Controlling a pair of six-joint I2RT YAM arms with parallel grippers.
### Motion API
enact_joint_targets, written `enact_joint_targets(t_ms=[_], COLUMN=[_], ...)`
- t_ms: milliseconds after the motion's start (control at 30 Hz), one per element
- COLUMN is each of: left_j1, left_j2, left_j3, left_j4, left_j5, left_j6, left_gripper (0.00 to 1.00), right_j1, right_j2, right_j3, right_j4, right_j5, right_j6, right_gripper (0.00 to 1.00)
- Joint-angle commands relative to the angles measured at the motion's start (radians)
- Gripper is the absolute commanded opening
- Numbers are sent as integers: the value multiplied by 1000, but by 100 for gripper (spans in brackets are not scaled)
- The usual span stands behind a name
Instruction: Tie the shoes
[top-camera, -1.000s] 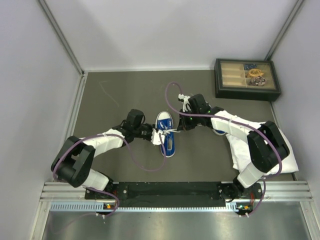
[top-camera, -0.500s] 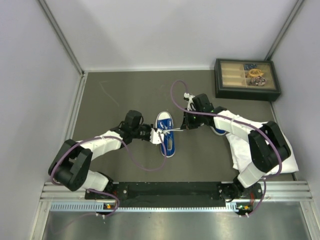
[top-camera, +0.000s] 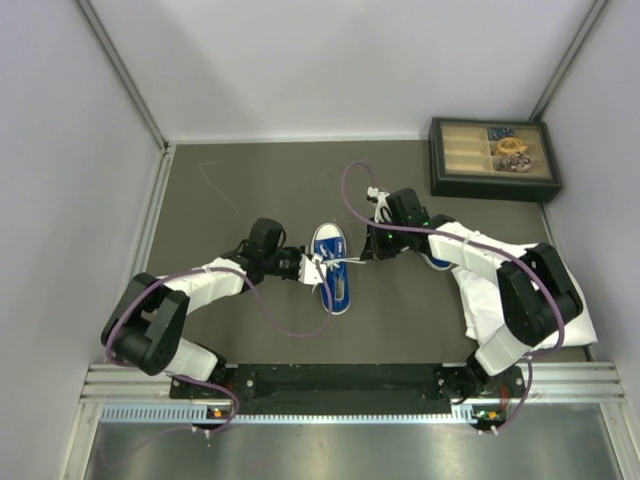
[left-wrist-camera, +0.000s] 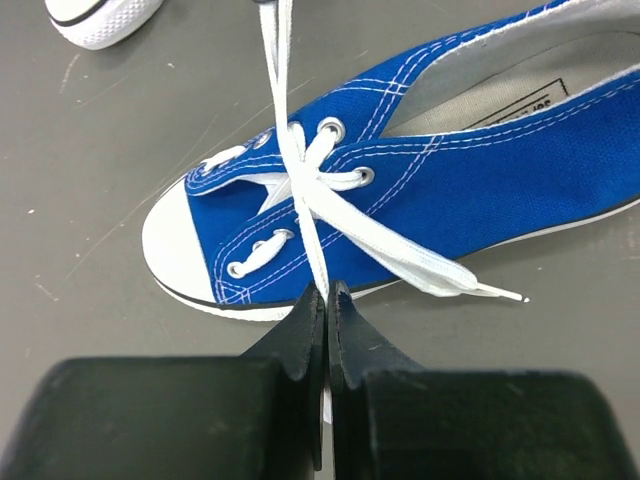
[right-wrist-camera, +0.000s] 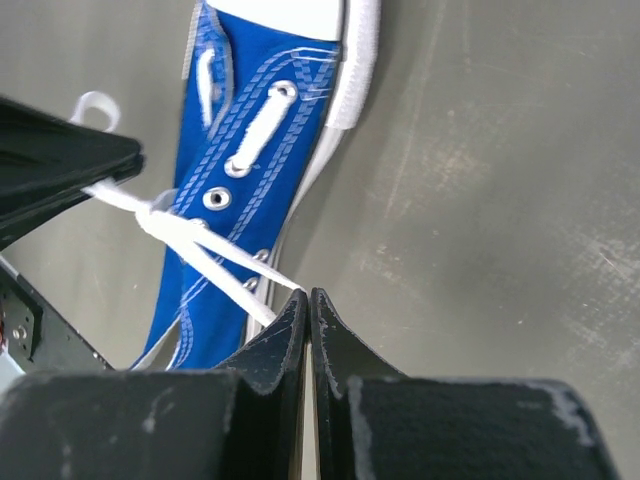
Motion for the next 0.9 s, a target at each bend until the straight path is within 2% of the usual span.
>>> enact_joint_targets(t_ms=[0,333,433,600,633,667,733,767,833,867], left_j1=[10,11,8,1,1,-1,1,-1,2,1], left_j2=[9,-20,0,32,35,35,18,6,-46,-64], left_j3=[41,0,-6,53,73,92,138,147,168,178], left_j4=[-47,-54,-28,-52,-63,-98,-150,-152,-146,-153], left_j5=[22,12,21,32,33,29,19,-2,-16,-30], left_j6=[-13,-4,-22,-41,-67,-87,-145,-182,-312,-350], left_gripper=[0,0,0,0,5,20,27,39,48,50], right_j1=[18,-80,-77,-37,-16,-8,-5,-5,-6,-11], right_j2=[-67,-83,-69,-40,-41,-44,-56,-63,-84,-93], right_j3=[15,-51,-51,-14,1,9,35,47,84,98], right_j4=[23,11,35,64,66,69,69,60,40,20], right_j5=[-2,93,52,-118,-133,-152,-170,-172,-172,-177], right_j6=[-41,25,39,42,35,30,16,7,-34,-50], right_gripper=[0,0,0,0,11,22,35,40,53,56])
